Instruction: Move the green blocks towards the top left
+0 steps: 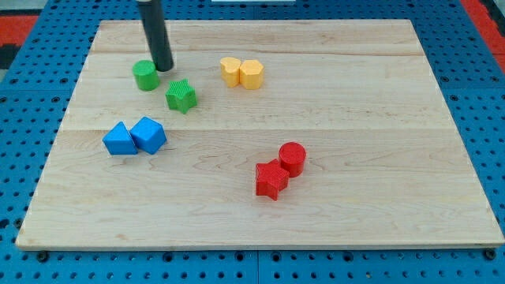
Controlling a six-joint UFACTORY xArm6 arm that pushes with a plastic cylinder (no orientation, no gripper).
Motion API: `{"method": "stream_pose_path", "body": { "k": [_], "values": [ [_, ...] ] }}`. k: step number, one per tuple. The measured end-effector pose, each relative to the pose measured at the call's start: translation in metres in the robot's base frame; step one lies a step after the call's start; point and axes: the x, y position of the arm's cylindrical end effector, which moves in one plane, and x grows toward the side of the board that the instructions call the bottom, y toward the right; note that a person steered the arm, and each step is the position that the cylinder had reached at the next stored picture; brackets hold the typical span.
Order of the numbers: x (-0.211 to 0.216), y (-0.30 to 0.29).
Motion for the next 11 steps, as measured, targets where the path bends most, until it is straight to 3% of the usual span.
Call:
{"method": "stream_pose_path", "body": {
  "k": [1,2,3,5,7,10,11],
  "values": [
    [0.003,-0.03],
    [-0.008,0.053],
    [0.01,0.075],
    [0.07,0.079],
    [0.08,0.034],
    [0.118,0.038],
    [0.095,0.031]
  ]
}}
